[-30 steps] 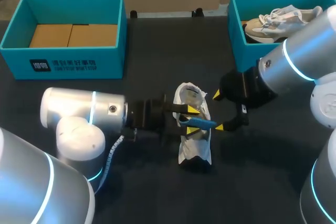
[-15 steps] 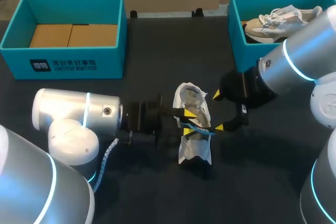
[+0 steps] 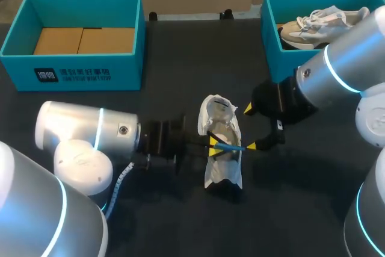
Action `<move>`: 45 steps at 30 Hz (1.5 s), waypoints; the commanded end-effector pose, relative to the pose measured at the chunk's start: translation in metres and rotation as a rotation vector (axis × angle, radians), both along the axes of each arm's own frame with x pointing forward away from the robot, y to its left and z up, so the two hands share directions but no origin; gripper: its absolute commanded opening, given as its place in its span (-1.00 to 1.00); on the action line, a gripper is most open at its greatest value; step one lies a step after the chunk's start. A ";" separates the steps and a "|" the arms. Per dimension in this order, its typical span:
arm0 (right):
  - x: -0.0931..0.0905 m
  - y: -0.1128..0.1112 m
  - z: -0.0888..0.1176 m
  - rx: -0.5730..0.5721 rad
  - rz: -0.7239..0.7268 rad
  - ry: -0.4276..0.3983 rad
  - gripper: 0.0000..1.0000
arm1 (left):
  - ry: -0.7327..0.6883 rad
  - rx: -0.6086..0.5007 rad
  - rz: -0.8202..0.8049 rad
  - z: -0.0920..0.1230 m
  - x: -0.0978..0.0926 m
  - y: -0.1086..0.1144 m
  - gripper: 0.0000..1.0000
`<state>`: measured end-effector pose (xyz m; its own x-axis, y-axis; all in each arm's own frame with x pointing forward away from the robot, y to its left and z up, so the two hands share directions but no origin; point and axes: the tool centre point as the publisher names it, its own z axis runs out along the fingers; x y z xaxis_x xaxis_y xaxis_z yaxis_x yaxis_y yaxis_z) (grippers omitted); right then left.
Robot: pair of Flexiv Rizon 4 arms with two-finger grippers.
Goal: Take the shoe out of the shoebox, open the shoe tongue, remove and reinsert the insole, then place the shoe into the shoebox
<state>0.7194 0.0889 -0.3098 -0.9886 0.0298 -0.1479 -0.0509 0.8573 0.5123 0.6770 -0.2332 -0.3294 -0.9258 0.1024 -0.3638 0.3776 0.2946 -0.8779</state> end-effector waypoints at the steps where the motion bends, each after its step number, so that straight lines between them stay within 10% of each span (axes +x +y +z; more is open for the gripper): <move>1: 0.000 0.000 -0.001 0.001 0.000 -0.002 1.00 | 0.005 0.026 0.000 -0.004 0.006 -0.005 -1.00; 25: 0.000 0.000 -0.001 0.001 0.000 -0.002 1.00 | -0.044 0.067 0.004 -0.029 0.022 -0.003 -1.00; 27: 0.000 0.000 -0.001 0.001 0.000 -0.002 1.00 | -0.042 0.065 0.008 -0.025 0.021 -0.001 -0.27; 32: 0.000 0.000 -0.001 0.001 0.000 -0.002 1.00 | -0.048 0.034 0.008 -0.010 0.016 0.000 -0.05; 42: 0.000 0.000 -0.001 0.001 0.000 -0.002 1.00 | -0.062 0.016 -0.020 0.002 0.007 -0.003 -0.21; 45: 0.000 0.000 -0.001 0.001 0.000 -0.002 1.00 | -0.058 0.013 -0.027 0.001 0.004 -0.005 -0.96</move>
<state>0.7194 0.0890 -0.3099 -0.9886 0.0297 -0.1479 -0.0509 0.8572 0.5124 0.6823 -0.2389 -0.3281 -0.9003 0.1320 -0.4148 0.4352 0.2975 -0.8498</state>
